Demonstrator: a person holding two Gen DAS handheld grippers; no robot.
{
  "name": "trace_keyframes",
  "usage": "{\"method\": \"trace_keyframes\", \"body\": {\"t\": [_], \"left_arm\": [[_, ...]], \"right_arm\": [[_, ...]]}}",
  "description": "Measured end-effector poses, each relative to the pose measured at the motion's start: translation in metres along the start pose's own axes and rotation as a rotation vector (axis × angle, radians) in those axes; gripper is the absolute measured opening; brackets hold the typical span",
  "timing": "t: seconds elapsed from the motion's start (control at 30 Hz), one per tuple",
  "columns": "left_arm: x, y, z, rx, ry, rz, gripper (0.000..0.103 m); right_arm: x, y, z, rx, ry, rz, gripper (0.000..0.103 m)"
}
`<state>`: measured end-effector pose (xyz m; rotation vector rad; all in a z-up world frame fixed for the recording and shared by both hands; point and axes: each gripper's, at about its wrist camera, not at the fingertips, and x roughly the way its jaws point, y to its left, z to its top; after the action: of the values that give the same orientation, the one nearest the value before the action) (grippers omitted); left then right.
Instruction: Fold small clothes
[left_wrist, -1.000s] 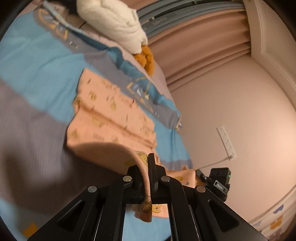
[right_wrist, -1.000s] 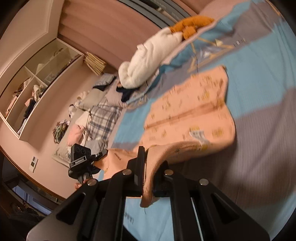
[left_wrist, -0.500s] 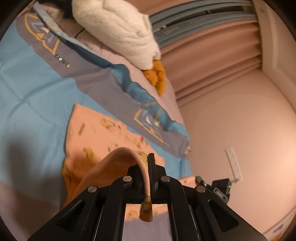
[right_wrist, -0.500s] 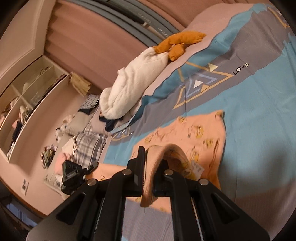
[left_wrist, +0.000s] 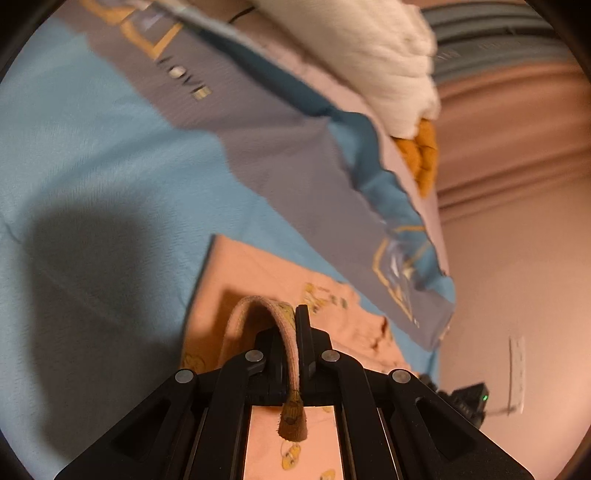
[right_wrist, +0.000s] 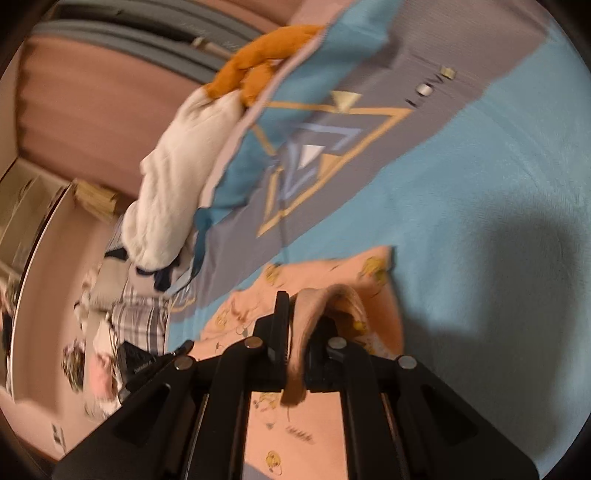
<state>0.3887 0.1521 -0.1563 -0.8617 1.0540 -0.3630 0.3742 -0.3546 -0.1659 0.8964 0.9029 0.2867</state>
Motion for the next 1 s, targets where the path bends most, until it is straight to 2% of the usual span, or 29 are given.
{"method": "trace_keyframes", "body": {"t": [0.1, 0.17, 0.2, 0.23, 0.27, 0.3, 0.33, 0.43, 0.53, 0.57, 0.63, 0.7, 0.8, 0.9, 0.97, 1.0], "left_arm": [[0.004, 0.000, -0.002, 0.009, 0.054, 0.005, 0.000], [0.003, 0.001, 0.001, -0.009, 0.086, -0.014, 0.001], [0.002, 0.000, 0.003, -0.019, 0.091, -0.024, 0.002], [0.000, 0.000, 0.006, -0.034, 0.095, -0.043, 0.008], [-0.002, 0.000, 0.009, -0.054, 0.103, -0.066, 0.023], [-0.001, 0.001, 0.012, -0.079, 0.111, -0.101, 0.033], [0.001, 0.001, 0.016, -0.105, 0.118, -0.142, 0.050], [0.004, 0.002, 0.027, -0.181, 0.060, -0.184, 0.051], [0.002, 0.015, 0.036, -0.316, -0.061, -0.231, 0.051], [0.002, 0.019, 0.038, -0.348, -0.077, -0.235, 0.051], [-0.003, 0.021, 0.041, -0.358, -0.094, -0.187, 0.051], [-0.015, 0.018, 0.045, -0.305, -0.128, -0.150, 0.051], [-0.032, 0.006, 0.042, -0.162, -0.119, -0.058, 0.051], [-0.040, -0.017, 0.018, 0.082, -0.067, 0.059, 0.051], [-0.043, -0.031, -0.010, 0.250, -0.031, 0.102, 0.051], [-0.043, -0.035, -0.021, 0.301, -0.019, 0.112, 0.051]], "right_arm": [[0.004, -0.010, 0.001, 0.057, 0.048, -0.010, 0.013], [0.003, -0.007, -0.003, 0.043, 0.090, 0.017, 0.029], [0.001, -0.004, -0.006, 0.032, 0.110, 0.025, 0.033], [0.001, -0.002, -0.007, 0.034, 0.124, 0.044, 0.036], [0.000, 0.000, -0.007, 0.048, 0.143, 0.082, 0.036], [0.001, 0.002, -0.007, 0.057, 0.155, 0.100, 0.036], [0.003, 0.004, -0.006, 0.064, 0.164, 0.119, 0.036], [0.015, 0.008, 0.002, 0.095, 0.175, 0.162, 0.036], [0.027, 0.003, 0.018, 0.163, 0.105, 0.224, 0.036], [0.028, 0.001, 0.022, 0.178, 0.072, 0.228, 0.036], [0.027, -0.006, 0.030, 0.212, 0.008, 0.213, 0.036], [0.021, -0.006, 0.032, 0.209, -0.029, 0.186, 0.036], [0.006, 0.007, 0.027, 0.103, -0.042, 0.145, 0.036], [-0.002, 0.031, 0.010, -0.087, 0.000, 0.053, 0.036], [-0.004, 0.046, -0.008, -0.238, 0.035, -0.030, 0.032], [-0.006, 0.056, -0.020, -0.330, 0.038, -0.083, 0.031]]}}
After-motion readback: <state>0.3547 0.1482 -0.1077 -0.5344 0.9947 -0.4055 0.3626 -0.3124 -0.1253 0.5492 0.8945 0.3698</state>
